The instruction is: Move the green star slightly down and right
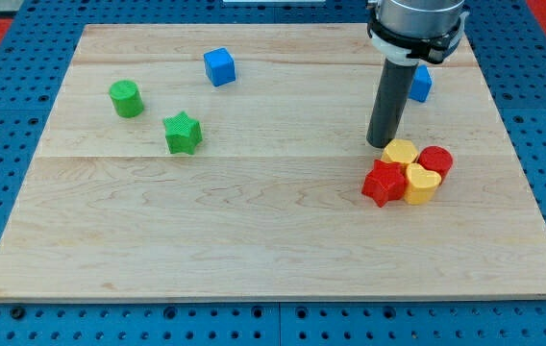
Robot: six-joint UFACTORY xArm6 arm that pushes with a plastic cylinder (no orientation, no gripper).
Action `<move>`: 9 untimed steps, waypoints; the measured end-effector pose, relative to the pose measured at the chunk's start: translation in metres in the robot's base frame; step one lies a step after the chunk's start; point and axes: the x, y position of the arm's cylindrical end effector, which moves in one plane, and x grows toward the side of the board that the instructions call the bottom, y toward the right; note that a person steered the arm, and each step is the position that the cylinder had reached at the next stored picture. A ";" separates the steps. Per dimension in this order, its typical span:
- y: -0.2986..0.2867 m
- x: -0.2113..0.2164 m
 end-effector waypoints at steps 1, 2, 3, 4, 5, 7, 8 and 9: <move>-0.021 -0.011; -0.073 -0.025; -0.131 -0.038; -0.177 -0.047; -0.200 -0.048; -0.249 -0.049; -0.272 -0.049; -0.268 -0.036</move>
